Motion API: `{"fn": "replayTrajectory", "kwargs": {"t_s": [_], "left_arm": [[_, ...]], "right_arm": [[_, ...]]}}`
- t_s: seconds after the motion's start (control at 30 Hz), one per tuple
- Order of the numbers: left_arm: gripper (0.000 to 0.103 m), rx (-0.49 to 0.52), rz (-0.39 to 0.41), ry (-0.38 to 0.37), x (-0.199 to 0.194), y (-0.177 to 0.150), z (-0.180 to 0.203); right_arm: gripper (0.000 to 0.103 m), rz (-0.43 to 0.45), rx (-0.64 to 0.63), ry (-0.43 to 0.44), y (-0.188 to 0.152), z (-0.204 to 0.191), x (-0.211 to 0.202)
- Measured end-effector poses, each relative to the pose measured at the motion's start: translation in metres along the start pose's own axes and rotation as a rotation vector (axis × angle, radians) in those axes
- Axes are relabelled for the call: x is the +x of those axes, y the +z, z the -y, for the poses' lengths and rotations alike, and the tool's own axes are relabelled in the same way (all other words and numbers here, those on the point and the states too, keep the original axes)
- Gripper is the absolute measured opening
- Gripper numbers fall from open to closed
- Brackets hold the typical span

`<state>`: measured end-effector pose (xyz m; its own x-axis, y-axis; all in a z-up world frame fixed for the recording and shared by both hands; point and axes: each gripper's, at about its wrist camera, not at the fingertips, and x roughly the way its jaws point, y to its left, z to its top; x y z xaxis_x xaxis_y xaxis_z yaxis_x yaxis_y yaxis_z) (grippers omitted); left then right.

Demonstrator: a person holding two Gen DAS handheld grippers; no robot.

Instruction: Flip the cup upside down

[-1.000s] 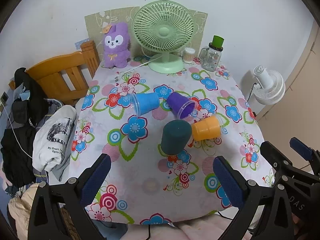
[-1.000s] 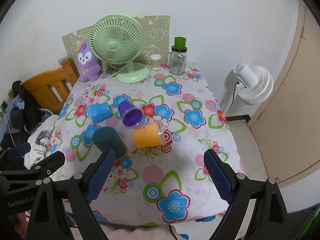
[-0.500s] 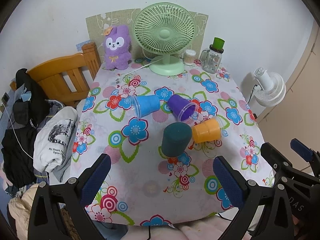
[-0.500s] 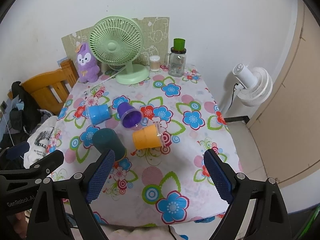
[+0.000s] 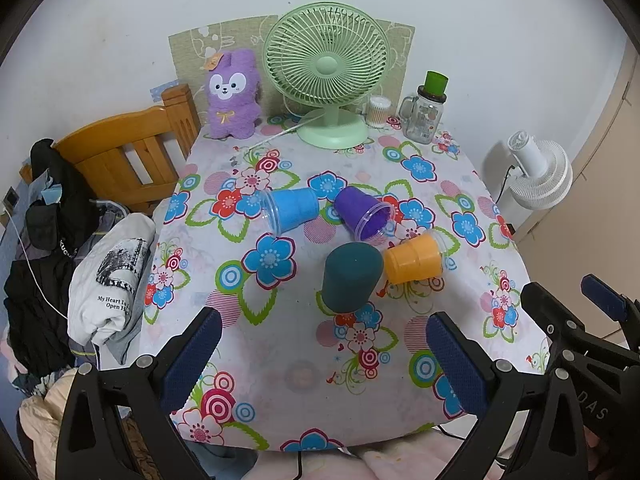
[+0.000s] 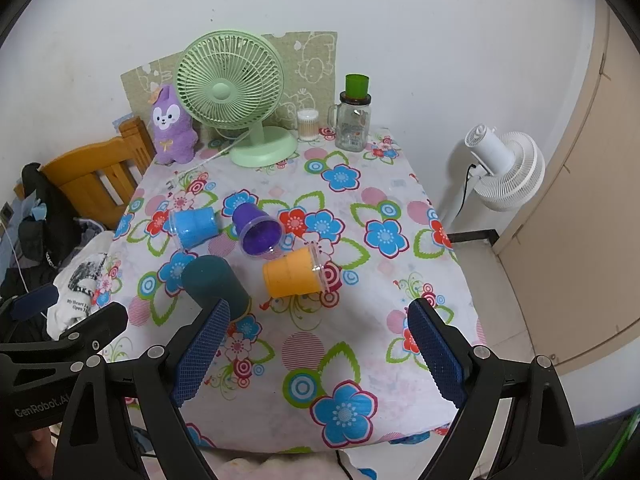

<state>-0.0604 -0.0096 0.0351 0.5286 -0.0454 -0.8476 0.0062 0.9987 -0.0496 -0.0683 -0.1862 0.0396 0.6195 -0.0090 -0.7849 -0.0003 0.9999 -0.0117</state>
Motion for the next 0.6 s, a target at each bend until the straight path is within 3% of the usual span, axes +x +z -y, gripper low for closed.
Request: {"fn": "replayTrajectory", "kwargs": {"t_s": [0.6], "left_arm": [[0.103,0.019,-0.045,0.001,0.016,0.005,0.0]], "right_arm": [[0.092,-0.046,0.003,0.001,0.003,0.003,0.015]]}}
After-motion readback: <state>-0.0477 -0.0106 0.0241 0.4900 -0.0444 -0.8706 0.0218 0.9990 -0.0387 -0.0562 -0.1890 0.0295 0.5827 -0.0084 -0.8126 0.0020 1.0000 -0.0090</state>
